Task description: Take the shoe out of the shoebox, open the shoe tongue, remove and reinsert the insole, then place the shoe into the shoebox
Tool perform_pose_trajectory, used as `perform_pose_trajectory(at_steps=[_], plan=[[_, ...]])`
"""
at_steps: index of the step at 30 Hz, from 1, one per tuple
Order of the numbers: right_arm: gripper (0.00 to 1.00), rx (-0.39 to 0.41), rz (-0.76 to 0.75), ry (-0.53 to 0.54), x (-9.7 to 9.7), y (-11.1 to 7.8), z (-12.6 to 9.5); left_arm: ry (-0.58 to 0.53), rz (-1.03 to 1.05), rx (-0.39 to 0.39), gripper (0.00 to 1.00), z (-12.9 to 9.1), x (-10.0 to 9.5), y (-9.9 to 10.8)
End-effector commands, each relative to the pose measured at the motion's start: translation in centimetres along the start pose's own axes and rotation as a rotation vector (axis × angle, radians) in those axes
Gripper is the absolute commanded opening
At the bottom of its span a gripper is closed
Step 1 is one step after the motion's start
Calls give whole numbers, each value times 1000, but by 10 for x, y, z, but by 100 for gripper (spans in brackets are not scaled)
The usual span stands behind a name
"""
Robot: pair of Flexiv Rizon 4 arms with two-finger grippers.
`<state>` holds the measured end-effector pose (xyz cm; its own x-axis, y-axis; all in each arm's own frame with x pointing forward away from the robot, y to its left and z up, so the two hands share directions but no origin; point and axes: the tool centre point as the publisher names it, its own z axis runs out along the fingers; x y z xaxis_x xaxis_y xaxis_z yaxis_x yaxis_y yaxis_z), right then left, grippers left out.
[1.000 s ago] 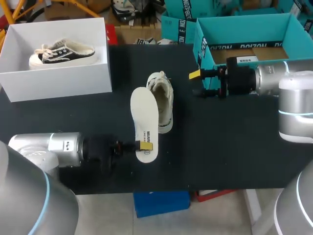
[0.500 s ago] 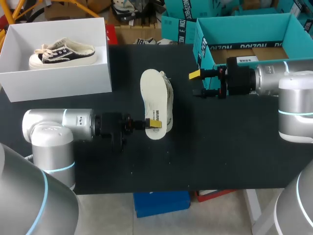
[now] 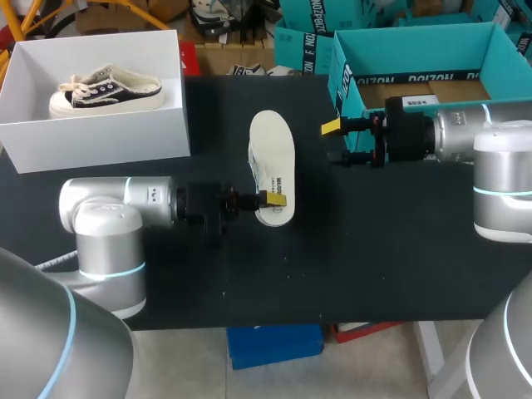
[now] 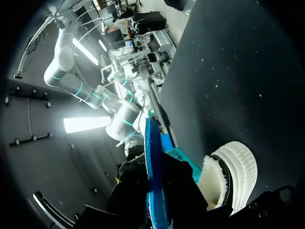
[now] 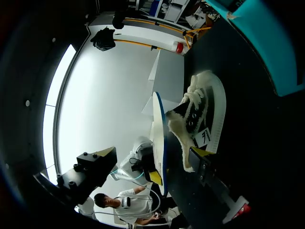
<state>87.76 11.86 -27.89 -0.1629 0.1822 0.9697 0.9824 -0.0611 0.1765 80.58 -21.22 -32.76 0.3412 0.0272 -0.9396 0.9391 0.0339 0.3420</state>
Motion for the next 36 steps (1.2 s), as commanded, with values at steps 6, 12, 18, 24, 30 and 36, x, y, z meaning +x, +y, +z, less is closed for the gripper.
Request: perform_pose_trajectory(at_steps=[6, 12, 18, 24, 30, 36], plan=[[100, 14, -18, 12, 2, 0, 2, 3, 3, -1, 0, 1, 0, -1], [100, 112, -83, 27, 9, 2, 15, 3, 3, -1, 0, 1, 0, -1], [100, 221, -137, 7, 10, 1, 31, 3, 3, -1, 0, 1, 0, -1], [100, 244, -152, -9, 4, -2, 41, 3, 3, -1, 0, 1, 0, -1], [100, 248, -144, -16, -1, -4, 47, 3, 3, -1, 0, 1, 0, -1], [100, 244, -147, -19, 3, -2, 53, 3, 3, -1, 0, 1, 0, -1]])
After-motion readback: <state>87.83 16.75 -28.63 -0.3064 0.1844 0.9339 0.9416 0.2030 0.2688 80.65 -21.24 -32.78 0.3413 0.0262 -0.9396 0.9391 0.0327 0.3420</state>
